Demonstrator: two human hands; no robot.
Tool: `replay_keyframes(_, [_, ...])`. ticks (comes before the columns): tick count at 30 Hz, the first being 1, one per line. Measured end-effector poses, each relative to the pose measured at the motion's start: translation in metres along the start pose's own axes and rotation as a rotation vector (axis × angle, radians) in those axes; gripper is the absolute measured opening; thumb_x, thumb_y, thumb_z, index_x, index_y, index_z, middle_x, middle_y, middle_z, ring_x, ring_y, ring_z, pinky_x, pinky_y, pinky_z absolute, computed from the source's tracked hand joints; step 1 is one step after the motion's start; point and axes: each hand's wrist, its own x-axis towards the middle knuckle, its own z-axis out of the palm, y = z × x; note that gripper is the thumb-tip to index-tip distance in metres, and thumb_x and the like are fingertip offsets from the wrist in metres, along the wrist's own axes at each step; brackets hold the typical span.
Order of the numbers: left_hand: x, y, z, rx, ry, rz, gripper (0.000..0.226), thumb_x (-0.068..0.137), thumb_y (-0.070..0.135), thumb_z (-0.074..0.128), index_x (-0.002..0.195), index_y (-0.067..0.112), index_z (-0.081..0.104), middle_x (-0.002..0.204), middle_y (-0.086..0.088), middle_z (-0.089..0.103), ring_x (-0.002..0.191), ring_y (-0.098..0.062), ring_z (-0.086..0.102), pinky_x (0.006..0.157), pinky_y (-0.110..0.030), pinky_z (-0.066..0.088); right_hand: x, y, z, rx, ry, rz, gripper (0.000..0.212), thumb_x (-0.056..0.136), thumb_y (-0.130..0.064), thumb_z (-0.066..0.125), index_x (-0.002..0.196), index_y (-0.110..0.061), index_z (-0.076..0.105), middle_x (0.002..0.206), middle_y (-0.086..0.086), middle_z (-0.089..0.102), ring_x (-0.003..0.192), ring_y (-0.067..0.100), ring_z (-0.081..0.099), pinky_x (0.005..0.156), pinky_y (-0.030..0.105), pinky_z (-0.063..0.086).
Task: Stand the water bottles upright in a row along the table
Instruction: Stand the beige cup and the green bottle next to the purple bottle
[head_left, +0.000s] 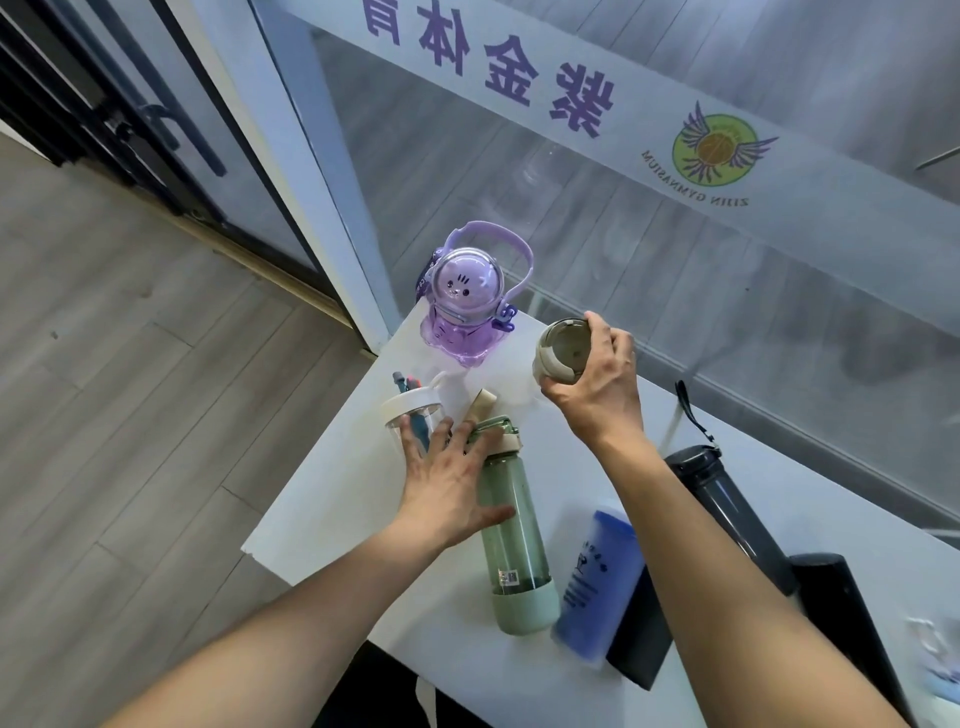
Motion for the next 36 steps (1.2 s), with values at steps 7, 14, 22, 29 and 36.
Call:
replay_keyframes(7, [0.0, 0.0, 0.0, 0.017, 0.002, 0.006, 0.097, 0.066, 0.082, 0.054, 0.146, 0.041, 0.02, 0.155, 0.001, 0.028, 0.146, -0.03, 0.017, 0.11, -0.068, -0.013, -0.001, 0.002, 0.002, -0.007, 0.016, 0.021, 0.098, 0.068, -0.037, 0.083, 0.151, -0.023, 0.032, 0.13, 0.006, 0.04, 0.118, 0.03, 0.047, 0.101, 0.04, 0.046])
replay_keyframes(14, [-0.002, -0.006, 0.002, 0.053, 0.0, 0.036, 0.095, 0.071, 0.081, 0.05, 0.15, 0.041, 0.013, 0.158, -0.001, 0.022, 0.148, -0.031, 0.015, 0.11, -0.068, -0.011, -0.021, 0.0, -0.01, -0.007, -0.02, 0.122, 0.12, 0.066, -0.049, 0.085, 0.157, -0.027, 0.01, 0.143, 0.008, 0.039, 0.134, 0.026, 0.037, 0.111, 0.037, 0.033])
replay_keyframes(22, [-0.022, -0.026, 0.006, 0.096, 0.114, 0.065, 0.076, 0.085, 0.056, 0.056, 0.151, 0.034, 0.025, 0.156, -0.009, 0.032, 0.146, -0.034, 0.022, 0.117, -0.059, 0.01, -0.105, 0.004, 0.027, -0.022, -0.091, 0.213, 0.071, 0.082, -0.051, 0.069, 0.139, -0.018, 0.041, 0.134, 0.009, 0.047, 0.123, 0.032, 0.05, 0.105, 0.044, 0.039])
replay_keyframes(29, [-0.036, -0.044, 0.008, 0.107, 0.129, 0.035, 0.068, 0.076, 0.035, 0.069, 0.139, 0.027, 0.045, 0.148, -0.011, 0.042, 0.141, -0.037, 0.032, 0.116, -0.051, 0.022, -0.08, -0.023, 0.068, -0.195, -0.37, 0.212, 0.084, 0.077, -0.061, 0.068, 0.142, -0.018, 0.035, 0.127, 0.013, 0.051, 0.12, 0.036, 0.051, 0.097, 0.043, 0.041])
replay_keyframes(36, [-0.039, -0.05, 0.003, 0.134, 0.096, 0.048, 0.055, 0.075, 0.03, 0.068, 0.128, 0.021, 0.054, 0.149, -0.011, 0.042, 0.14, -0.037, 0.032, 0.114, -0.051, 0.024, -0.066, -0.03, 0.073, -0.105, -0.473, 0.39, 0.075, 0.061, -0.056, 0.072, 0.121, -0.019, 0.046, 0.117, 0.007, 0.057, 0.109, 0.03, 0.061, 0.092, 0.04, 0.053])
